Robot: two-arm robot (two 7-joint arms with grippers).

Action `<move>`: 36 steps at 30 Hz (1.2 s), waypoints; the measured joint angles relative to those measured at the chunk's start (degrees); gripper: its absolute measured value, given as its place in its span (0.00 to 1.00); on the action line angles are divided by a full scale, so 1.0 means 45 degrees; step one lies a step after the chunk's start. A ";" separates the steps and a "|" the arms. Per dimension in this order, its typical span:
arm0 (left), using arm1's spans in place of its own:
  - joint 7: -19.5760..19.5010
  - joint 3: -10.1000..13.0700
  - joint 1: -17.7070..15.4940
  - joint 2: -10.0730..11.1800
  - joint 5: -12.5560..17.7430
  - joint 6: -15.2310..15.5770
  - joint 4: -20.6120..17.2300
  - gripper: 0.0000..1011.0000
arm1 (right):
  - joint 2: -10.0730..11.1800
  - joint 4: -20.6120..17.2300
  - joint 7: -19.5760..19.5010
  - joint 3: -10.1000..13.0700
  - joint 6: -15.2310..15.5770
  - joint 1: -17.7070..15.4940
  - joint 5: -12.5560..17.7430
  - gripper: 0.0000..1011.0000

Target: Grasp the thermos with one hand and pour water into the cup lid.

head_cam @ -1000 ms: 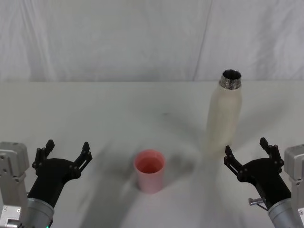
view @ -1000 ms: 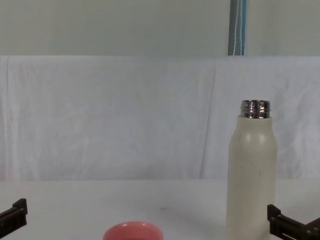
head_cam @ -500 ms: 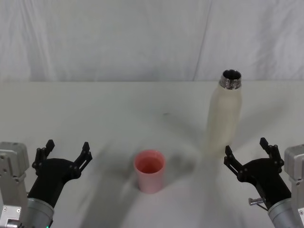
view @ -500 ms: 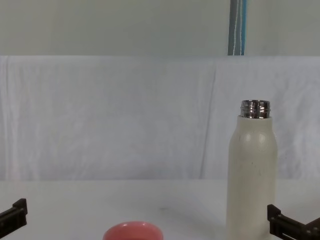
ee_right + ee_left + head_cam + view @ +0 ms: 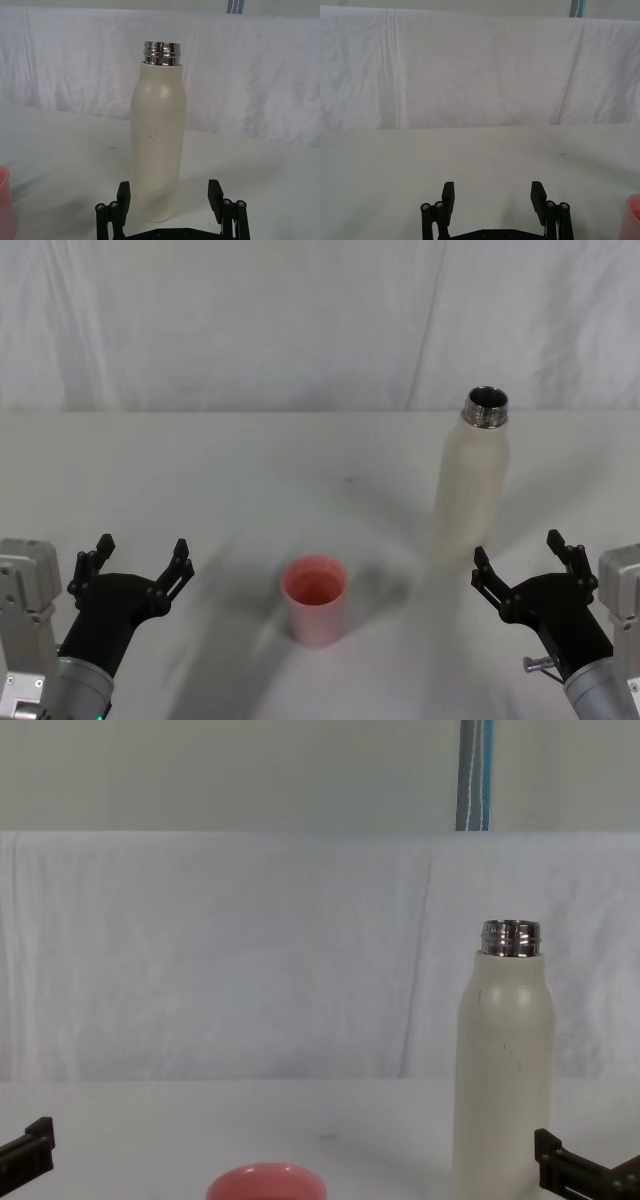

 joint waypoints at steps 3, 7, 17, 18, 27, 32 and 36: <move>0.0000 0.0001 0.0000 0.0000 0.0000 0.0000 0.0000 0.99 | 0.0000 0.0000 0.0000 0.0000 0.0000 0.0000 0.0001 0.99; 0.0000 0.0000 0.0000 0.0000 0.0000 0.0000 0.0000 0.99 | 0.0000 0.0000 0.0000 0.0000 0.0000 0.0000 0.0000 0.99; 0.0000 0.0000 0.0000 0.0000 0.0000 0.0001 0.0000 0.99 | 0.0000 0.0000 0.0000 0.0000 0.0000 0.0000 0.0000 0.99; -0.0001 0.0001 0.0000 0.0000 0.0000 0.0000 0.0000 0.99 | 0.0000 0.0000 0.0001 0.0000 0.0001 0.0000 0.0000 0.99; -0.0001 0.0000 0.0000 0.0000 0.0000 0.0000 0.0000 0.99 | -0.0010 0.0001 0.0046 0.0022 0.0000 0.0001 0.0000 0.99; 0.0000 0.0000 0.0000 0.0000 0.0000 0.0000 0.0000 0.99 | -0.0050 -0.0002 0.0375 0.0164 0.0012 0.0012 0.0033 0.99; -0.0001 0.0000 0.0000 0.0000 0.0000 0.0000 0.0000 0.99 | -0.0123 -0.0064 0.0861 0.0406 0.0117 0.0067 0.0332 0.99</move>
